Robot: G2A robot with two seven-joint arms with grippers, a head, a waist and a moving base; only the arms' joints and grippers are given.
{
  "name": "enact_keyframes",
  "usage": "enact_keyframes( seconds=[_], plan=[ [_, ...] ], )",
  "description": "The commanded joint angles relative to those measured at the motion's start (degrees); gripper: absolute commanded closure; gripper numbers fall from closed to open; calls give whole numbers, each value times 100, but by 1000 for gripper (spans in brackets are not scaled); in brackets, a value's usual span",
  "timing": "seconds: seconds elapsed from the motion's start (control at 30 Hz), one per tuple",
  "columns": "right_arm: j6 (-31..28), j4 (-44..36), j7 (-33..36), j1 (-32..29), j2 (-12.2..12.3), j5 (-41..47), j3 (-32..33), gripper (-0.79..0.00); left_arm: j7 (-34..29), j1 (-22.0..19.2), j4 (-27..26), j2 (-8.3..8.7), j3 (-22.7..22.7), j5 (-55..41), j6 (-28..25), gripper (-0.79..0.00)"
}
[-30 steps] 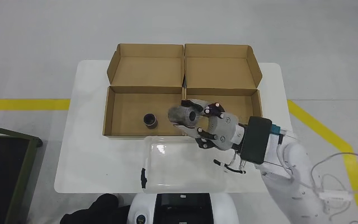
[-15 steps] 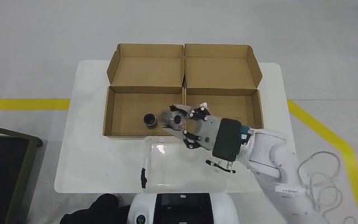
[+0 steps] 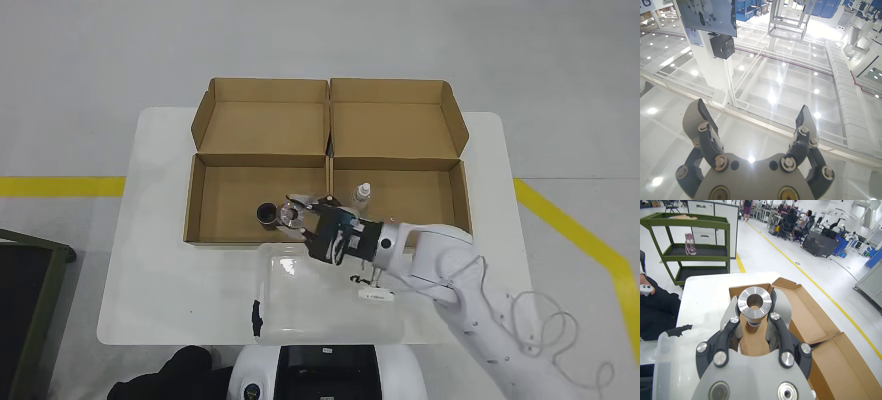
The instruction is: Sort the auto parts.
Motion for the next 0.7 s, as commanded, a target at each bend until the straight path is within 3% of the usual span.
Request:
enact_keyframes(
  seconds=[0.0, 0.67],
  plan=[
    [13, 169, 173, 123, -25, 41, -92, 0, 0, 0, 0, 0, 0, 0, 0, -785],
    [369, 1665, 1355, 1213, -342, 232, -908, 0, 0, 0, 0, 0, 0, 0, 0, -785]
  ],
)
